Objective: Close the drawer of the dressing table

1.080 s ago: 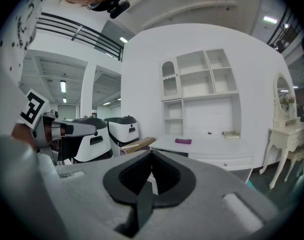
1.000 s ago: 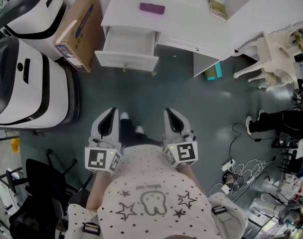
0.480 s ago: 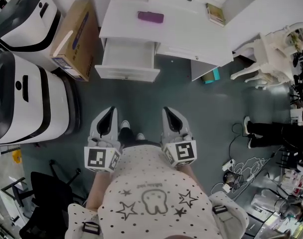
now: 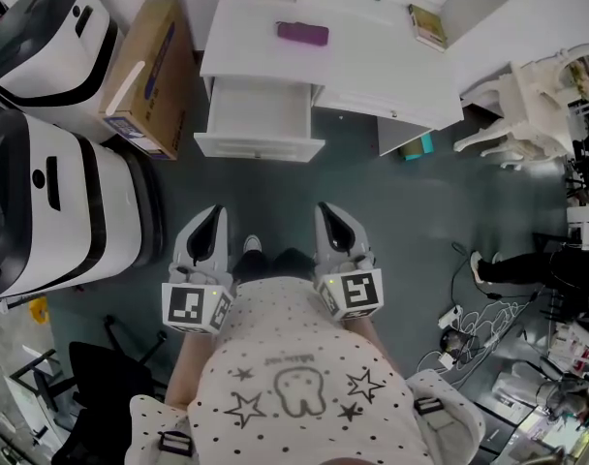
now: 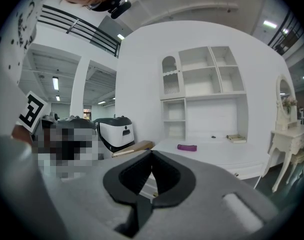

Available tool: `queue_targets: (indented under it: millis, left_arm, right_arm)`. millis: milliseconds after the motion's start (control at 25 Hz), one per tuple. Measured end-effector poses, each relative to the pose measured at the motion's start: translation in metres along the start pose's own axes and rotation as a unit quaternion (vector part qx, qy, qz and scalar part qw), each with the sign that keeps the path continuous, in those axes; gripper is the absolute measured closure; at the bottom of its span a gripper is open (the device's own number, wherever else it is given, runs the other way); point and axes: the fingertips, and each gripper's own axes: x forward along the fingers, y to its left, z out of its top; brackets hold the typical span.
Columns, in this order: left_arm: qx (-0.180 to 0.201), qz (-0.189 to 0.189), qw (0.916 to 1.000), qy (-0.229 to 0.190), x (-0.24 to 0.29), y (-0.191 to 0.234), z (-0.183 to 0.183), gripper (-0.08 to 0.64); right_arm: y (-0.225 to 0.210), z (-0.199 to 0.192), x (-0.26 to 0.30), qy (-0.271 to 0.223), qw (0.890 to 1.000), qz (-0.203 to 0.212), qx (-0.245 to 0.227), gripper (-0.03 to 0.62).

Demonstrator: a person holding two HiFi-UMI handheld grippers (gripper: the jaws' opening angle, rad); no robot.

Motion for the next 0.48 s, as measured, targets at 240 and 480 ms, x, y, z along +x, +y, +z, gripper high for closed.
queue_targets:
  millis: [240,480]
  left_arm:
    - [0.003,0.007,1.0,0.006,-0.003,0.013,0.0,0.565]
    - [-0.005,0.015,0.9997,0.016,0.009,0.012,-0.002,0.565]
  right_arm:
    - [0.008,0.002,0.005,0.0,1.0,0.002,-0.002,0.589]
    - [-0.004,0.002,0.014,0.006,1.0,0.001,0.002,0.589]
